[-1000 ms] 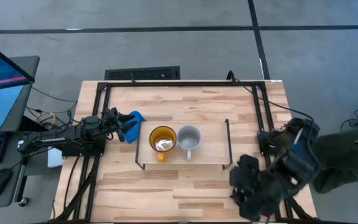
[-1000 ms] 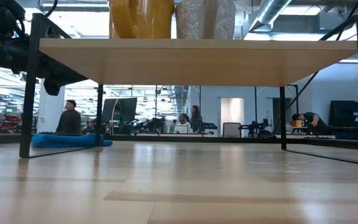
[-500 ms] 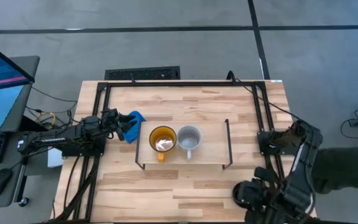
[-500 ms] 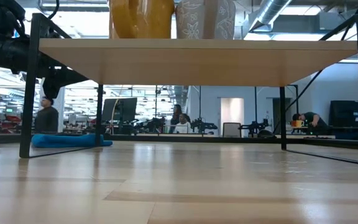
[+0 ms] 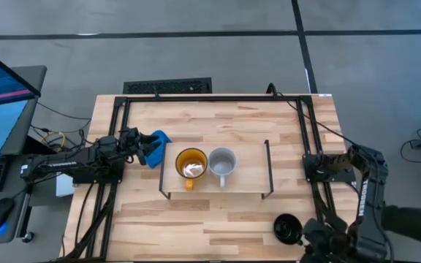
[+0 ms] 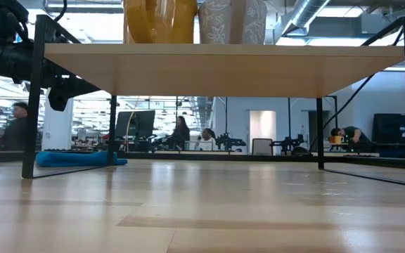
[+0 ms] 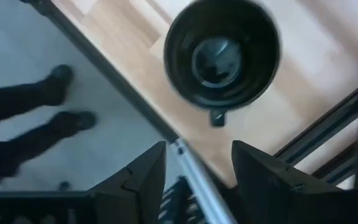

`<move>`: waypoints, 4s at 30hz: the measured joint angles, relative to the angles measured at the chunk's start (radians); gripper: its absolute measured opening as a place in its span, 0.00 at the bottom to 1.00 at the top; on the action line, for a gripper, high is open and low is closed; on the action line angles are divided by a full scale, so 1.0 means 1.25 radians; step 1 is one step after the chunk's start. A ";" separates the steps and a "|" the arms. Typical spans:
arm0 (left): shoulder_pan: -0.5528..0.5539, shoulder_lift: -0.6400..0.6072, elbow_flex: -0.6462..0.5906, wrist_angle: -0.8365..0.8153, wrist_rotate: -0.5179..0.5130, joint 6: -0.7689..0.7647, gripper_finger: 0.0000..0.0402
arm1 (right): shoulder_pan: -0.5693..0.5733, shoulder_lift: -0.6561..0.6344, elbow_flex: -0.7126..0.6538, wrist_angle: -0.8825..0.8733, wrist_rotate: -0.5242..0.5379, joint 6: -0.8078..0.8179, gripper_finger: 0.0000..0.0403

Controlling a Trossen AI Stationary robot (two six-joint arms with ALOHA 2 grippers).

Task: Stack small to large cups/mugs on shelf
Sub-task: Put the black cup on the shelf

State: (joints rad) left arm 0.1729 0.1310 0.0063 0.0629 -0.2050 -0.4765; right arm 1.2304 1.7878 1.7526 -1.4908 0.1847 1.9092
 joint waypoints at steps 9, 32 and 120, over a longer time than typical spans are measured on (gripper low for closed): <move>0.000 0.000 0.000 0.000 0.000 0.000 0.45 | -0.003 0.000 -0.020 0.159 0.004 0.108 0.51; 0.000 0.000 0.000 0.000 0.000 -0.006 0.45 | -0.042 0.000 -0.020 0.111 -0.064 0.103 0.51; 0.000 0.000 0.000 0.000 0.000 -0.055 0.45 | -0.166 0.183 -0.255 0.241 -0.153 0.110 0.54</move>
State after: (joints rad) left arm 0.1730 0.1310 0.0063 0.0631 -0.2050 -0.5448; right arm 1.0226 2.0171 1.4342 -1.1898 -0.0063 2.0470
